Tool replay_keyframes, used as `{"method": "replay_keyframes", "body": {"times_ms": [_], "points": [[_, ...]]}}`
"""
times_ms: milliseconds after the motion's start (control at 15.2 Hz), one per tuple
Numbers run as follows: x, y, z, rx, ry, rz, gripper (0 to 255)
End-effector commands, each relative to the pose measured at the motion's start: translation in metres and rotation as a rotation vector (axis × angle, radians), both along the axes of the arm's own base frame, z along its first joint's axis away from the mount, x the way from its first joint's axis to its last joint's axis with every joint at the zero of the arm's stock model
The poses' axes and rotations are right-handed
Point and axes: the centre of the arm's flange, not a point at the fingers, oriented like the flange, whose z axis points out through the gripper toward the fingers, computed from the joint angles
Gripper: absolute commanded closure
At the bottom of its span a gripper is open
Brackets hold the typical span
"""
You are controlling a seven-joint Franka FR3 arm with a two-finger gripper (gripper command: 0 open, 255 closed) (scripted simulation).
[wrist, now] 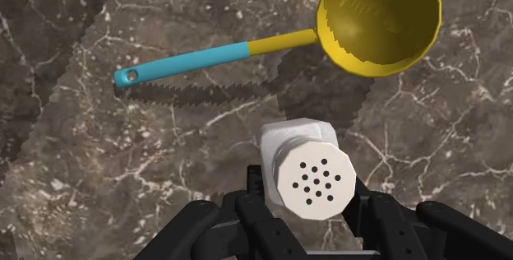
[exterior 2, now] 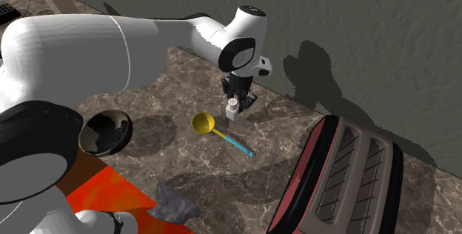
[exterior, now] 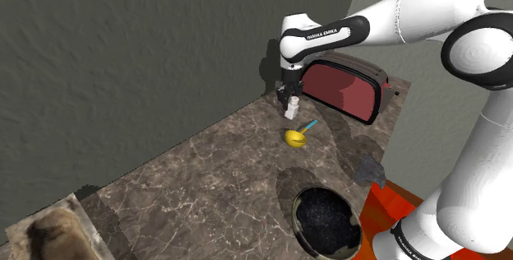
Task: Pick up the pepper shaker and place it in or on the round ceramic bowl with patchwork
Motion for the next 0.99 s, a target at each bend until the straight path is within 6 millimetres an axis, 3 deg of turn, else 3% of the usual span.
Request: {"method": "replay_keyframes", "body": {"times_ms": [0,924], "points": [[0.001,-0.001,0.011,0.000,0.000,0.000,255],[0.001,-0.001,0.085,0.000,0.000,0.000,255]]}}
